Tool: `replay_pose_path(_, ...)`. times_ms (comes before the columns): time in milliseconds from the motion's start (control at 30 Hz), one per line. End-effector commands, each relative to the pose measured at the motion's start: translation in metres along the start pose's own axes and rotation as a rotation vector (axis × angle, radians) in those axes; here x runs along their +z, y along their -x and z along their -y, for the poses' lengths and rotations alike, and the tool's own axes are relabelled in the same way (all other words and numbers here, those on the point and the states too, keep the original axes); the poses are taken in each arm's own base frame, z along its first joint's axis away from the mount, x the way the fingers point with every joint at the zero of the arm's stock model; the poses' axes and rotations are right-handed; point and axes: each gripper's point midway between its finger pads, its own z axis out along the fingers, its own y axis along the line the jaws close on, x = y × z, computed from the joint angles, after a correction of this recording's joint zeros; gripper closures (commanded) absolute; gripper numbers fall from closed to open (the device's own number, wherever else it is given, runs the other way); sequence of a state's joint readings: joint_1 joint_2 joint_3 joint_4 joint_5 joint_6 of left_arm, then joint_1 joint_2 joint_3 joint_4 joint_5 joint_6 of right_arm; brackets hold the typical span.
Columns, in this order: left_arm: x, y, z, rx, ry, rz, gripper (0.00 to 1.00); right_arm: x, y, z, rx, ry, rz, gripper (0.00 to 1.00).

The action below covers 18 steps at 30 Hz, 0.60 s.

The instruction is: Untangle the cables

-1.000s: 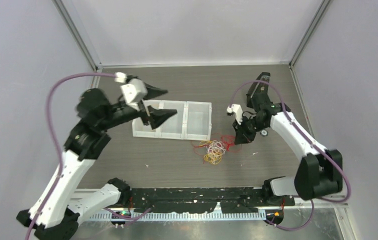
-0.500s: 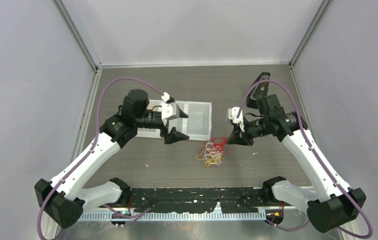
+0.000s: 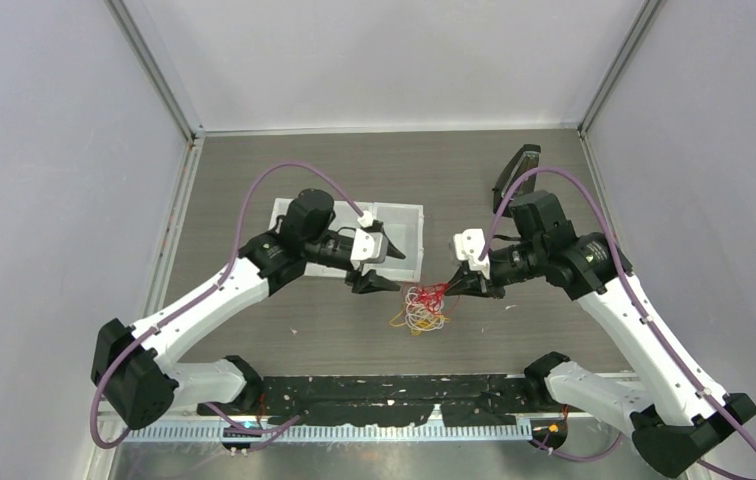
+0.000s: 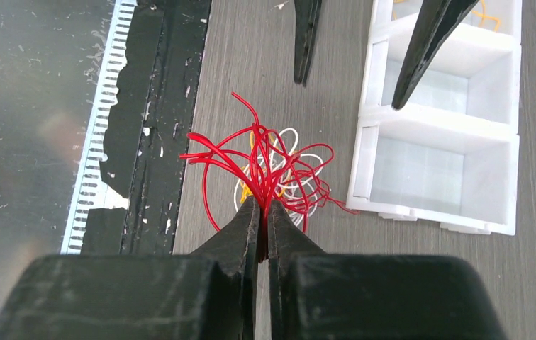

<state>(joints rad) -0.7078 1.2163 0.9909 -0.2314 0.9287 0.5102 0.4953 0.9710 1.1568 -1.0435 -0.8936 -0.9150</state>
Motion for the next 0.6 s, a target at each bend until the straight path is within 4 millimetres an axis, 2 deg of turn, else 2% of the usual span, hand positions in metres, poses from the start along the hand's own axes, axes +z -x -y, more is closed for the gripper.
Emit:
replay_pose_path(0,0.013,0.010,0.001,0.102,-0.034,0.058,0.44,-0.005,0.023,0.001,-0.066,-0.006,0.043,0.95)
replay_pose_path(133,0.021,0.003,-0.001,0.099,-0.046,0.053,0.50,-0.005,0.028,0.000,-0.068,-0.005,0.051,0.94)
replay_pose_path(200,0.023,-0.002,0.000,0.104,-0.055,0.048,0.51,-0.008,0.037,-0.001,-0.070,-0.007,0.068,0.95)
replay_pose_path(367,0.032,-0.002,0.010,0.122,-0.092,0.056,0.45,-0.018,0.063,-0.007,-0.077,-0.012,0.121,0.95)
replay_pose_path(567,0.038,0.004,0.011,0.117,-0.081,0.075,0.43,-0.016,0.068,-0.014,-0.076,0.008,0.135,0.95)
